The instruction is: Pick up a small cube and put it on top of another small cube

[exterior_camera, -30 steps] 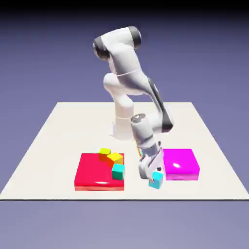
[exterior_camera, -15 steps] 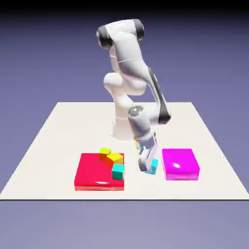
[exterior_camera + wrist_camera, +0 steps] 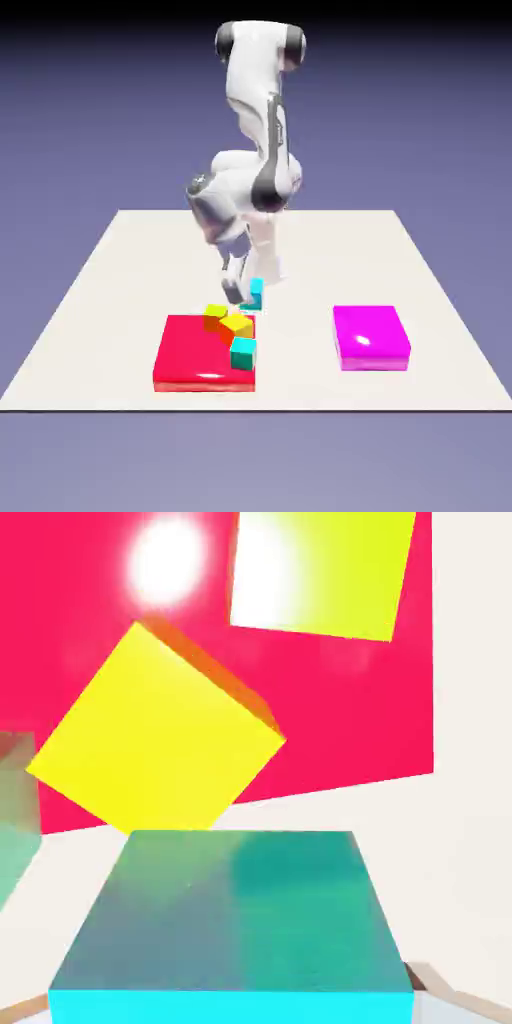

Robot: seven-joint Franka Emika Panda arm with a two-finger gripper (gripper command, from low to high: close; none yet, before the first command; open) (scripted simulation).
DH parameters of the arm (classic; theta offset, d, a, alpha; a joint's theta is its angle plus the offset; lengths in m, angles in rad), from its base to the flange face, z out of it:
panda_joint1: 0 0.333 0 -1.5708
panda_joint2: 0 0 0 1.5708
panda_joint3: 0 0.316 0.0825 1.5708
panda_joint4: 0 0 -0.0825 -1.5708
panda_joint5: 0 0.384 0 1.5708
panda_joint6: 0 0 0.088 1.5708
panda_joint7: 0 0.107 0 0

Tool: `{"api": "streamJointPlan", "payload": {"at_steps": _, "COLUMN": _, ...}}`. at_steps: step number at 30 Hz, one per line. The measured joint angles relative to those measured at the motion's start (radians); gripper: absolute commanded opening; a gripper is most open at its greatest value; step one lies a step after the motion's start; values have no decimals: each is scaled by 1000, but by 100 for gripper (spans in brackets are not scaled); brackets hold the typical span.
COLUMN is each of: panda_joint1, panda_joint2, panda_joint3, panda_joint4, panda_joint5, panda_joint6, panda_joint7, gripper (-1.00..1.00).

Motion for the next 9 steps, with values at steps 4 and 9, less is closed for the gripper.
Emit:
{"api": "streamJointPlan", "payload": {"at_steps": 4, "panda_joint1": 22, "panda_joint2": 109, "panda_joint3": 23, "panda_joint4": -7, "panda_joint5": 75, "panda_joint6": 115, "panda_joint7": -56, "gripper": -100}}
{"api": "streamJointPlan", "payload": {"at_steps": 9, "panda_joint1": 41, "panda_joint2": 203, "panda_joint3": 44, "panda_joint4": -12, "panda_joint5": 140, "panda_joint6": 214, "panda_joint7": -104, "gripper": 100}}
